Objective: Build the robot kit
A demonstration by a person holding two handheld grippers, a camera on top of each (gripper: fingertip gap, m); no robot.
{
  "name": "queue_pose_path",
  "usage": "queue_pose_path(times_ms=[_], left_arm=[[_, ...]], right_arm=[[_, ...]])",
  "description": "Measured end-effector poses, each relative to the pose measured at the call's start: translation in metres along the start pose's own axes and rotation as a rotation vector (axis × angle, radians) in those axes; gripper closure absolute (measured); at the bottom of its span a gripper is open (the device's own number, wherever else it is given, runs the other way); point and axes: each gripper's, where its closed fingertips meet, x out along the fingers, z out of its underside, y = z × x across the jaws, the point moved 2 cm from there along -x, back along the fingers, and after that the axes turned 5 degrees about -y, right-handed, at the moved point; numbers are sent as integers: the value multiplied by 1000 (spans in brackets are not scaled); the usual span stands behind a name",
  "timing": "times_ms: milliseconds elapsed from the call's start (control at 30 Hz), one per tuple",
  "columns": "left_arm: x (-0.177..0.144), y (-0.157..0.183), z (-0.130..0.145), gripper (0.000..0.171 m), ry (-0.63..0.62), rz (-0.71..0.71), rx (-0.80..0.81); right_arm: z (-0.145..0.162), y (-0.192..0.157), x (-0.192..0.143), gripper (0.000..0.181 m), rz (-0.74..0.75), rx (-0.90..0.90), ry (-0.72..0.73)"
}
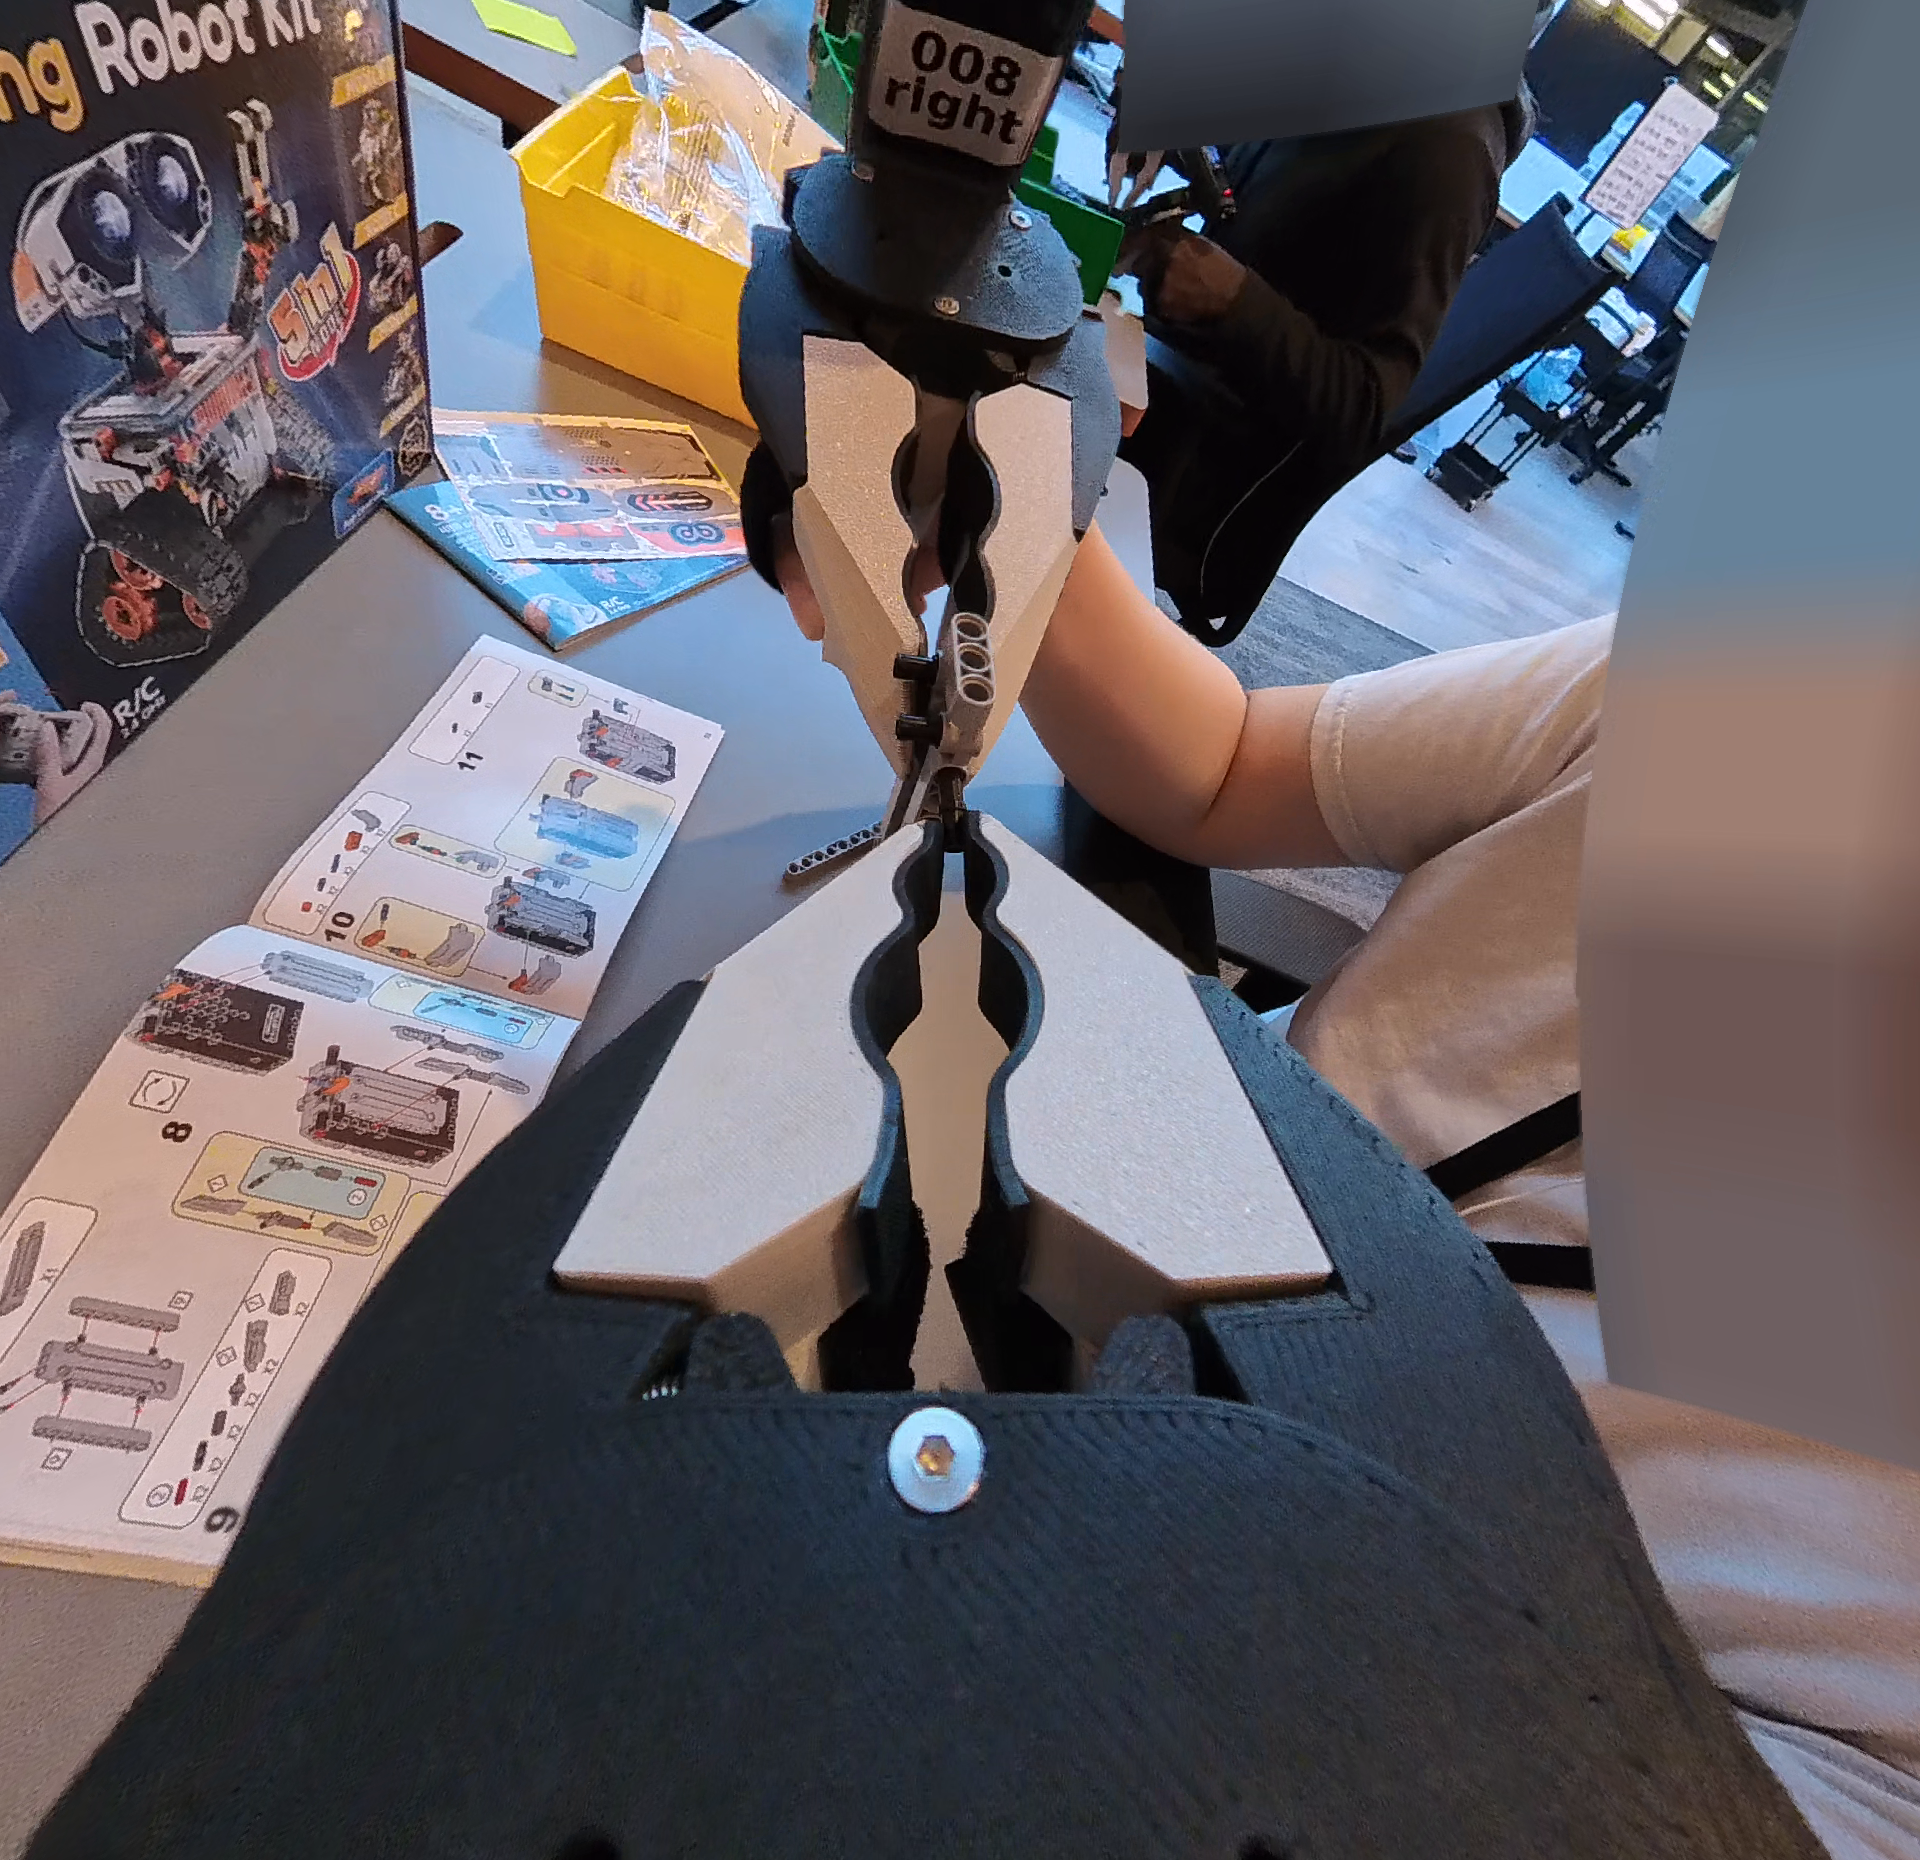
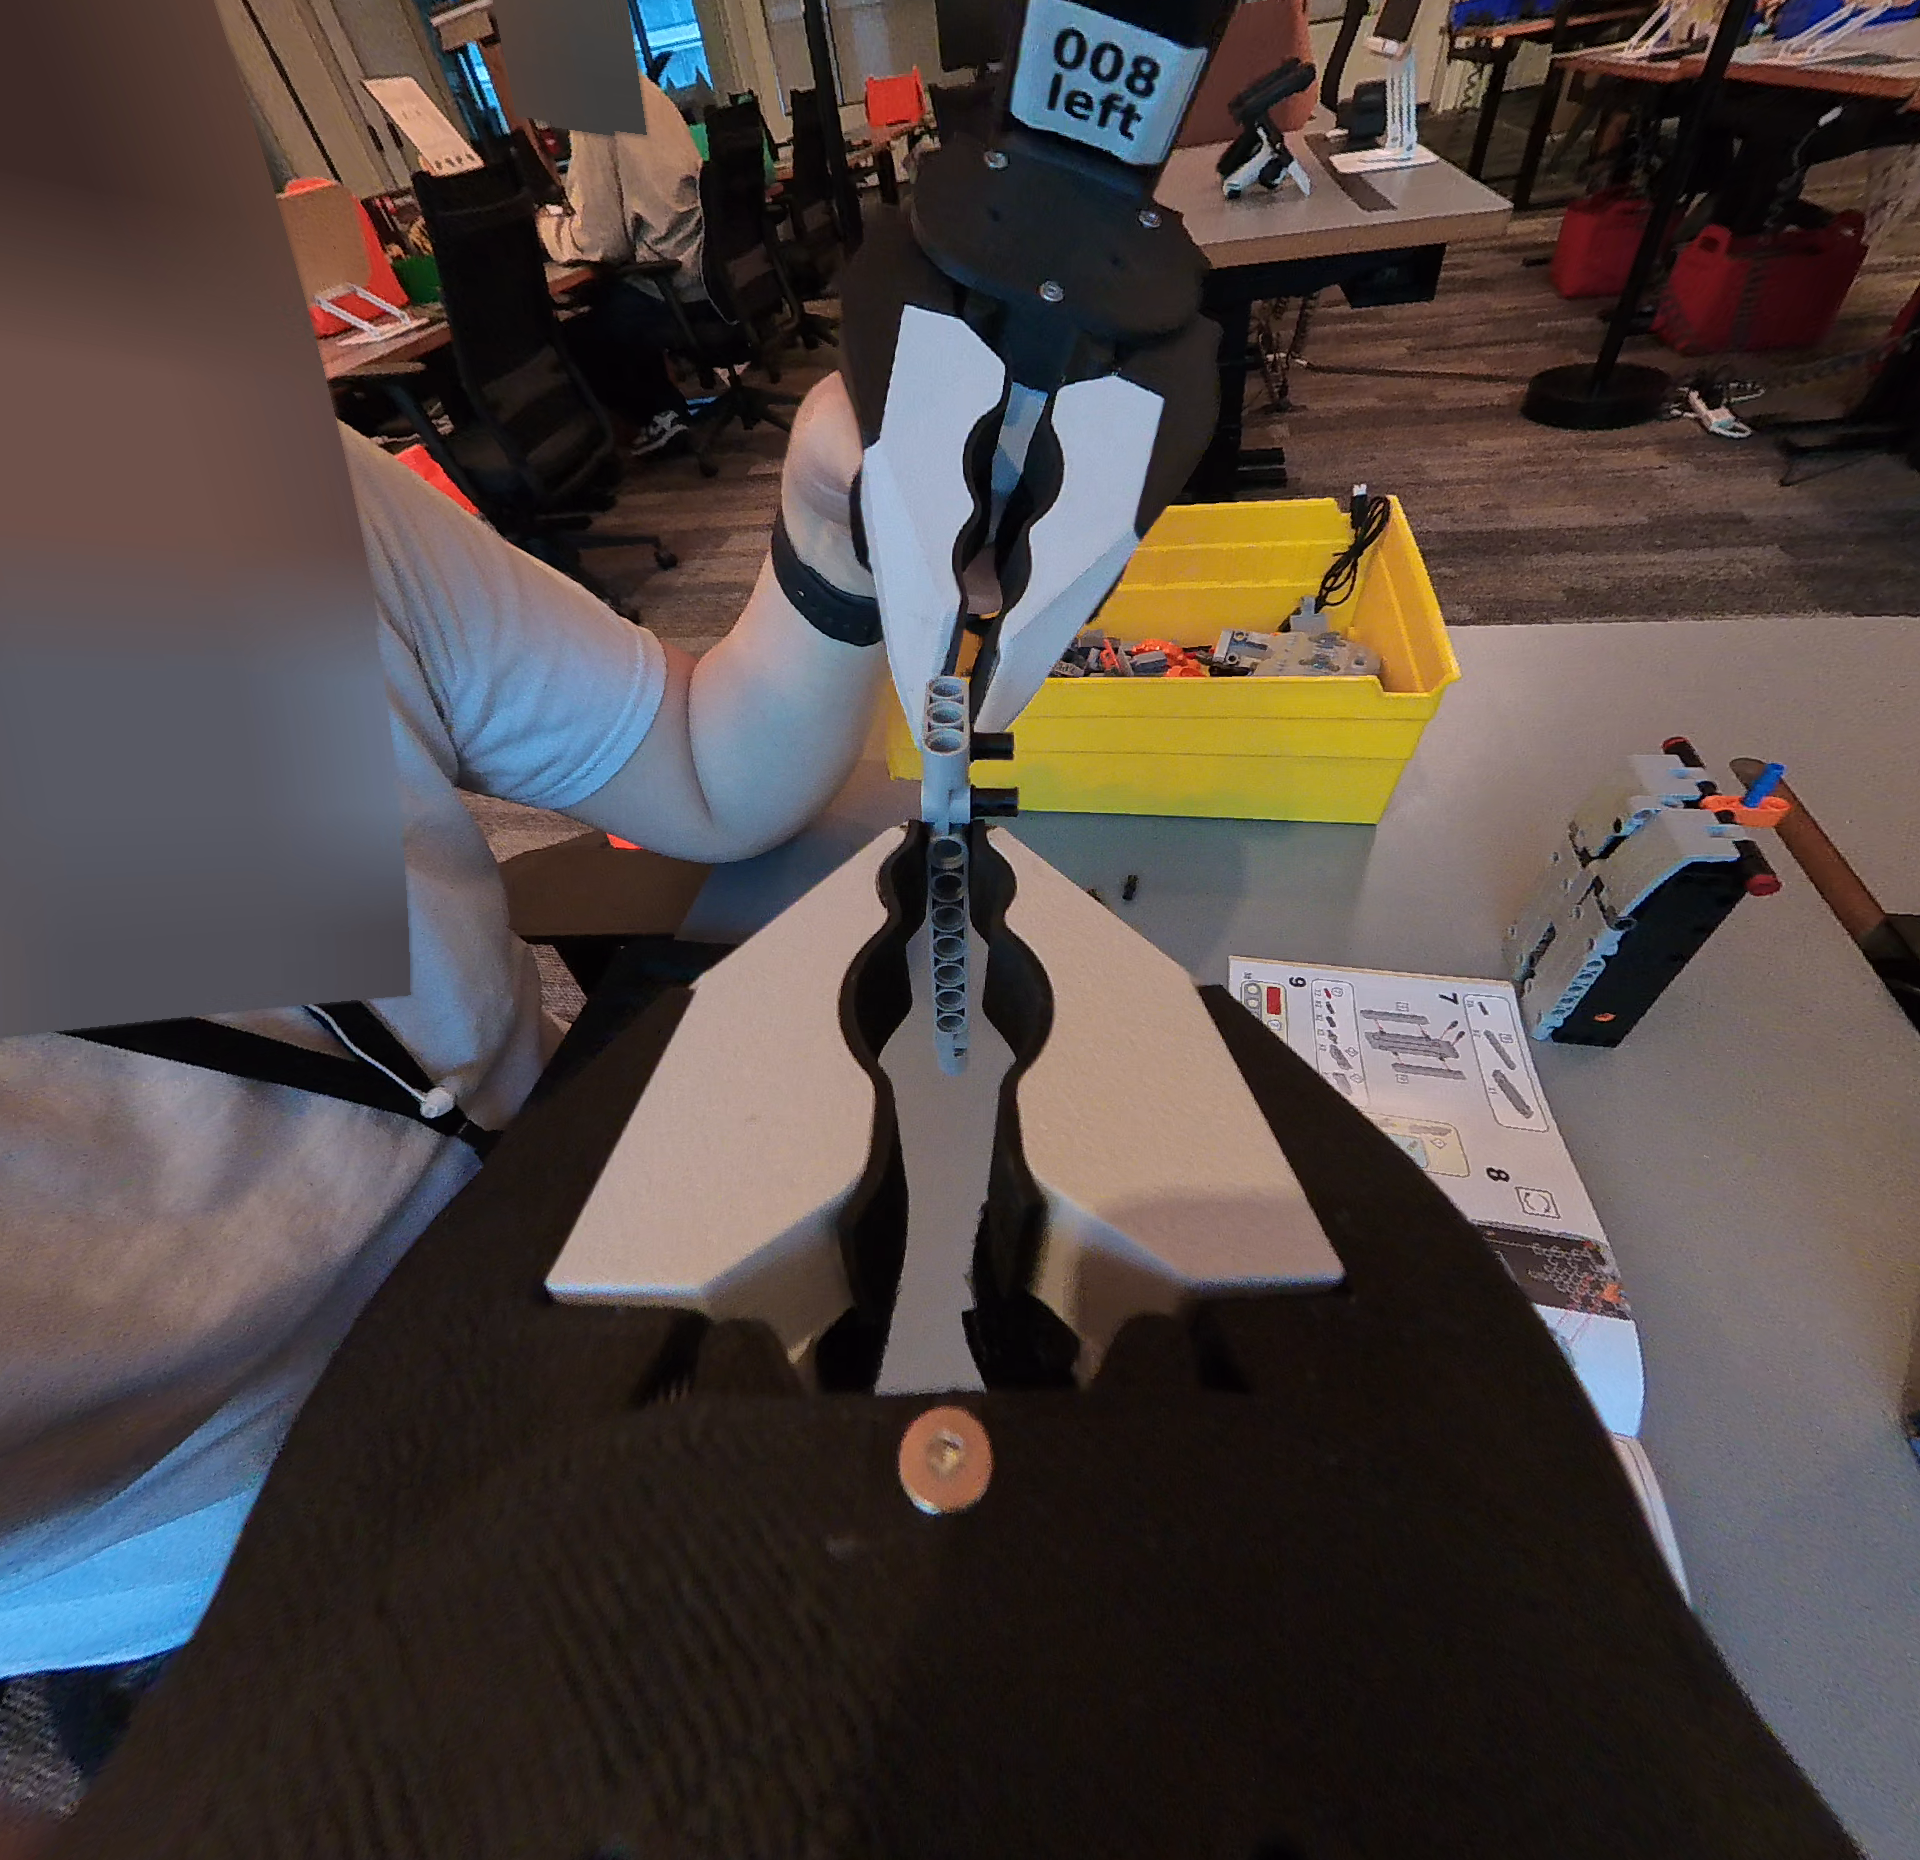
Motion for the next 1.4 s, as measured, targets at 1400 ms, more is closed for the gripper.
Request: queue_pose_path(times_ms=[1400], left_arm=[[11,13,20,171,-106,237,-111]], right_arm=[[16,-19,6,174,-24,-317,-51]])
